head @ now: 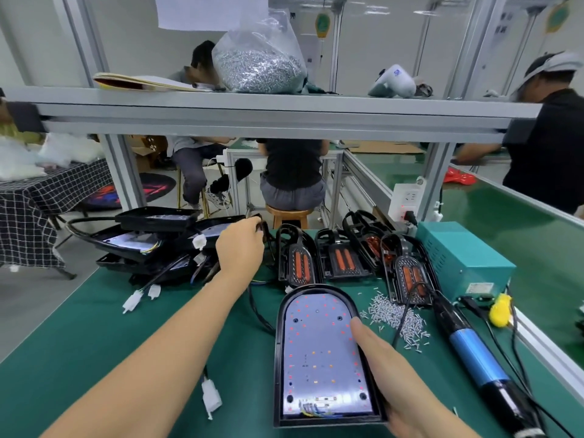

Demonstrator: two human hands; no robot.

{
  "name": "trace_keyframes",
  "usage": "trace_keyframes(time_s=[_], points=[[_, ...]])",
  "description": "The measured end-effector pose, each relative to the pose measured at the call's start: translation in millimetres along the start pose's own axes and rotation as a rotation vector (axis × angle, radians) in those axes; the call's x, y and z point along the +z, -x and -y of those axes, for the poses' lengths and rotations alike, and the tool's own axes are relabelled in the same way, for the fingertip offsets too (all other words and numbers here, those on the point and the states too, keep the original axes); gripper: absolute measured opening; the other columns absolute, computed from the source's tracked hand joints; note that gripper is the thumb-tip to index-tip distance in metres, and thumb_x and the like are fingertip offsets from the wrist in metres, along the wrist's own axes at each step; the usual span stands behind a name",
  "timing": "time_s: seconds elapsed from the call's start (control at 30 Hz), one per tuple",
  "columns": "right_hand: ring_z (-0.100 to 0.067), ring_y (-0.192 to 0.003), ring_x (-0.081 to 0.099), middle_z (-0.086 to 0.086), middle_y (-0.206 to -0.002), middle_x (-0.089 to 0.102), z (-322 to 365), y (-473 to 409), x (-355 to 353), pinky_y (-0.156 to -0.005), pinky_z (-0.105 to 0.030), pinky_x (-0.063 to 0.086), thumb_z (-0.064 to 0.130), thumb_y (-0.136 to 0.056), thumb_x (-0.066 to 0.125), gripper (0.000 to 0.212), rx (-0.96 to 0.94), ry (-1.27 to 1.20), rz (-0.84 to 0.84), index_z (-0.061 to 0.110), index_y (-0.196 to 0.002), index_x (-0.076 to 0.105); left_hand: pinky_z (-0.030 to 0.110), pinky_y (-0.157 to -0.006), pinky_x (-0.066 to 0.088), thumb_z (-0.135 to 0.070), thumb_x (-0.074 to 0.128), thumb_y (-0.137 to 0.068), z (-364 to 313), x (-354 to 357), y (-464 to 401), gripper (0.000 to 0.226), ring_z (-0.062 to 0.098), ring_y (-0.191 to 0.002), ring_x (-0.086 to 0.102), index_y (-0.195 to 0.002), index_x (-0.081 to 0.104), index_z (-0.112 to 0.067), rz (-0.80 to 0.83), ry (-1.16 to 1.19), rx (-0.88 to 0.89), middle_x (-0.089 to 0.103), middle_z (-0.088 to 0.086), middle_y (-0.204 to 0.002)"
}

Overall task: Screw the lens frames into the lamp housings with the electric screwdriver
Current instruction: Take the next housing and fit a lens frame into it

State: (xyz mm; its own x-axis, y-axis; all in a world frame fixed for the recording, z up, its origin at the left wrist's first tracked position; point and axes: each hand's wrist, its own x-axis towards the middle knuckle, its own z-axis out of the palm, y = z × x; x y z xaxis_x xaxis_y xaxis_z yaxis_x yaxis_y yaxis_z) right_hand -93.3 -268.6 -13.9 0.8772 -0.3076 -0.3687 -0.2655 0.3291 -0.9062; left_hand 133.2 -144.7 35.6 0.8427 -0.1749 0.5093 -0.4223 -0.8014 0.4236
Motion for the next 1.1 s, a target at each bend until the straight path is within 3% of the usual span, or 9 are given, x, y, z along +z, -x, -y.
trace_keyframes(time_s=[0.17, 0.37, 0.5, 0.6, 0.7, 0.8, 0.87, 1.0, 1.1], points=[[-0.018, -0.119, 0.06, 0.007, -0.129, 0.063, -6.9, -3.3, 3.2, -0.11, -0.044, 0.041, 0.051, -0.094, 0.05, 0.047, 0.045, -0.012, -0.021, 0.024, -0.133, 0.055, 0.031, -0.083, 0.046, -0.014, 0.055, -0.094, -8.7, -22.2, 28.4, 0.029, 0.024, -0.102, 0.064, -0.122, 0.064, -0.012, -0.168, 0.243, 0.159, 0.068, 0.005, -0.116], [-0.019, -0.108, 0.067, 0.003, -0.117, 0.071, -5.9, 0.5, 1.8, -0.104, -0.044, 0.047, 0.048, -0.096, 0.049, 0.043, 0.055, -0.011, -0.086, 0.018, -0.124, 0.062, 0.033, -0.064, 0.045, -0.01, 0.06, -0.092, -3.1, -70.8, 87.3, 0.031, 0.01, -0.064, 0.046, -0.122, 0.063, -0.017, -0.37, 0.404, 0.199, 0.063, -0.001, -0.089], [-0.021, -0.085, 0.074, -0.004, -0.097, 0.076, -7.8, 4.5, -0.4, -0.066, -0.035, 0.061, 0.046, -0.098, 0.045, 0.042, 0.092, -0.111, -0.116, 0.012, -0.11, 0.067, 0.018, -0.065, 0.04, -0.016, 0.061, -0.092, 31.0, -103.7, 135.9, 0.039, 0.009, -0.064, 0.046, -0.125, 0.058, -0.036, -0.388, 0.523, 0.065, 0.058, -0.009, -0.089], [-0.021, -0.073, 0.074, -0.004, -0.087, 0.077, -11.5, 7.8, 0.2, -0.046, -0.028, 0.055, 0.045, -0.099, 0.045, 0.042, 0.109, -0.17, -0.116, 0.012, -0.098, 0.07, 0.015, -0.06, 0.042, -0.016, 0.06, -0.091, 60.2, -113.7, 175.0, 0.042, 0.011, -0.062, 0.046, -0.125, 0.056, -0.041, -0.351, 0.64, -0.15, 0.06, -0.007, -0.097], [-0.02, -0.075, 0.075, -0.003, -0.088, 0.077, -18.3, 6.6, 3.5, -0.051, -0.029, 0.057, 0.045, -0.1, 0.044, 0.041, 0.101, -0.147, -0.118, 0.013, -0.102, 0.069, 0.008, -0.051, 0.045, -0.007, 0.057, -0.092, 87.9, -113.7, 196.3, 0.046, 0.006, -0.054, 0.053, -0.128, 0.052, -0.035, -0.358, 0.685, -0.353, 0.06, -0.008, -0.09], [-0.022, -0.089, 0.073, 0.0, -0.098, 0.076, -17.6, 6.1, 9.0, -0.081, -0.039, 0.059, 0.047, -0.101, 0.042, 0.041, 0.09, -0.064, -0.114, 0.015, -0.112, 0.065, 0.008, -0.039, 0.044, -0.001, 0.051, -0.094, 115.6, -110.0, 199.1, 0.05, 0.001, -0.042, 0.055, -0.136, 0.045, -0.027, -0.331, 0.702, -0.53, 0.059, -0.011, -0.079], [-0.018, -0.09, 0.073, 0.004, -0.096, 0.076, -15.4, 5.6, 11.0, -0.085, -0.038, 0.057, 0.048, -0.101, 0.041, 0.04, 0.084, 0.017, -0.116, 0.017, -0.109, 0.065, 0.011, -0.039, 0.046, -0.001, 0.052, -0.094, 133.6, -106.2, 201.5, 0.048, 0.0, -0.042, 0.055, -0.137, 0.044, -0.021, -0.268, 0.671, -0.633, 0.058, -0.009, -0.082], [-0.021, -0.119, 0.054, 0.003, -0.126, 0.058, -14.9, 2.8, 9.5, -0.108, -0.039, 0.038, 0.048, -0.102, 0.038, 0.044, 0.078, 0.247, -0.155, 0.014, -0.125, 0.052, 0.046, -0.086, 0.051, -0.032, 0.062, -0.077, 152.4, -107.7, 204.7, 0.049, 0.031, -0.085, 0.056, -0.12, 0.055, -0.008, -0.019, 0.33, -0.578, 0.062, 0.015, -0.107], [-0.017, -0.107, 0.047, 0.005, -0.118, 0.05, -13.7, 0.2, 4.6, -0.091, -0.028, 0.033, 0.038, -0.103, 0.039, 0.019, 0.029, 0.439, -0.192, 0.024, -0.114, 0.045, 0.054, -0.092, 0.039, -0.047, 0.04, -0.07, 150.4, -113.0, 206.0, 0.072, 0.043, -0.113, 0.045, -0.119, 0.056, 0.003, 0.16, -0.132, -0.479, 0.049, 0.027, -0.124]])
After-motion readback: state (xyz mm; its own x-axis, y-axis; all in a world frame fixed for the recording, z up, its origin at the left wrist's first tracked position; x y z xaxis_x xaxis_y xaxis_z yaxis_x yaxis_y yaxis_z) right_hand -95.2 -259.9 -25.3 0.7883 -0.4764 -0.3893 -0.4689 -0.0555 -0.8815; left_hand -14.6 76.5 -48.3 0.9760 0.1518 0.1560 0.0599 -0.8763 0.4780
